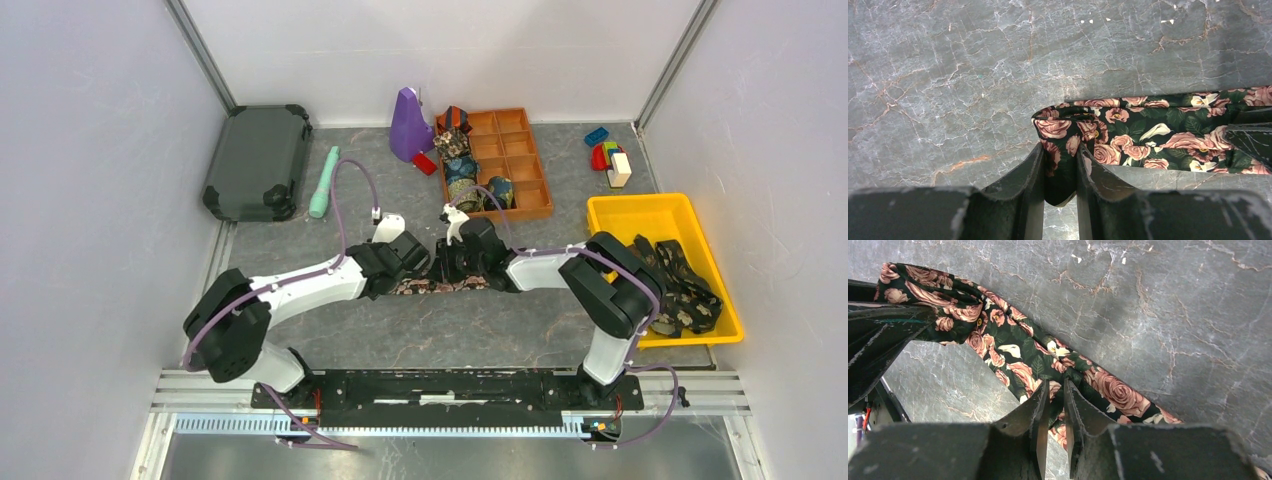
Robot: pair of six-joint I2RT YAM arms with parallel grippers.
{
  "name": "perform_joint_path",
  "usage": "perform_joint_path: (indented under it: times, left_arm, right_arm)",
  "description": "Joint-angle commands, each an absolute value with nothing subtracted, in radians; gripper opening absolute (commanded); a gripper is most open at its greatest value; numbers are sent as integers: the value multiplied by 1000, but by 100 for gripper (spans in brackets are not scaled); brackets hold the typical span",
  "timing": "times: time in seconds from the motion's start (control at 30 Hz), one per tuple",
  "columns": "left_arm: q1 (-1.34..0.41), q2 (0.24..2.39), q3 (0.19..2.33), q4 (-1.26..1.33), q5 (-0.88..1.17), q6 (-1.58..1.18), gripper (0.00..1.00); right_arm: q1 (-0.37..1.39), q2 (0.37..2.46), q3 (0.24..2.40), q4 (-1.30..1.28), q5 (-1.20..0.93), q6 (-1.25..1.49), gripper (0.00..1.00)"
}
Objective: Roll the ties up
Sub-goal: Roll the tie at the center of the board.
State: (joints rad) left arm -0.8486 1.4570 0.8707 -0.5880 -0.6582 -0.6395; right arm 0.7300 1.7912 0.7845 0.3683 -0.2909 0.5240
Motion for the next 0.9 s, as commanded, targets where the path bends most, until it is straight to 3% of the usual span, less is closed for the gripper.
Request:
perform_joint_path:
  times: [0.0, 0.87]
  left_arm:
    - [-869, 1494, 918, -610, -734, -613, 19]
    - [-995, 1766, 1062, -671, -834, -698, 18]
  right_arm:
    - [716, 1740, 771, 328, -273, 498, 22]
    - [591, 1456, 640, 244, -282, 462, 24]
